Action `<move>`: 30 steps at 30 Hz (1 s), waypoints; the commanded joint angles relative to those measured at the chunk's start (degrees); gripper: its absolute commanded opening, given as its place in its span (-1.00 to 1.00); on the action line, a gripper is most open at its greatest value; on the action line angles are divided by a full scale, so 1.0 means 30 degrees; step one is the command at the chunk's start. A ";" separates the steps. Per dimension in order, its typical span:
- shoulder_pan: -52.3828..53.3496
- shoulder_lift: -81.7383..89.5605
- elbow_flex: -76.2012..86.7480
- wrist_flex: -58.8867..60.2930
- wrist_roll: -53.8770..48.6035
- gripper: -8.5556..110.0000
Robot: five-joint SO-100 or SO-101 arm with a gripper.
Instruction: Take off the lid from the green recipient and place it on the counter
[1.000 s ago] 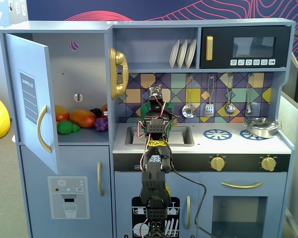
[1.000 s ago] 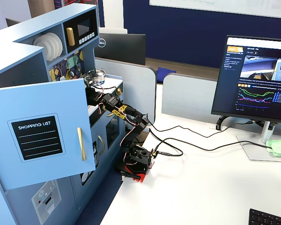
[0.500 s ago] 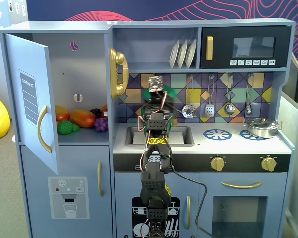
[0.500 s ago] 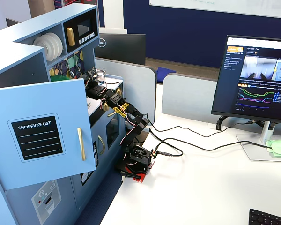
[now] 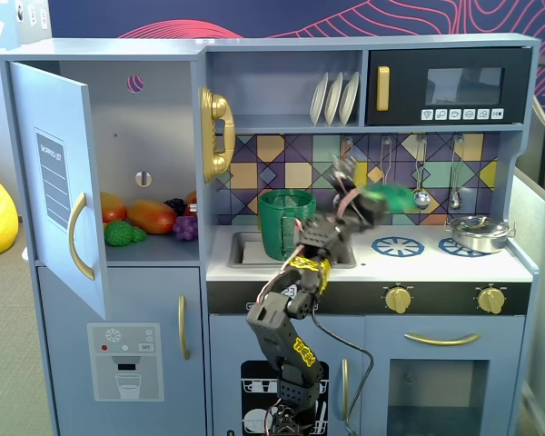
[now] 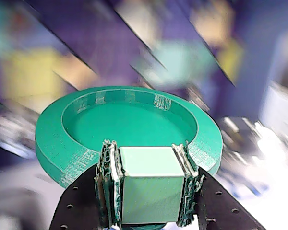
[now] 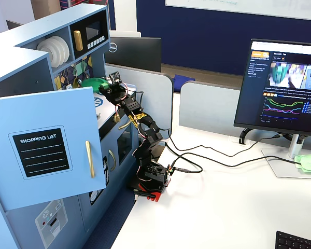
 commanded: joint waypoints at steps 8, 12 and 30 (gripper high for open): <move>0.0498 -0.2549 0.4658 -0.7148 -0.0645 -0.86; 0.0498 -0.3223 0.4805 -0.7705 -0.0762 -0.86; 0.0117 0.3721 0.3926 -0.0557 0.1289 -0.47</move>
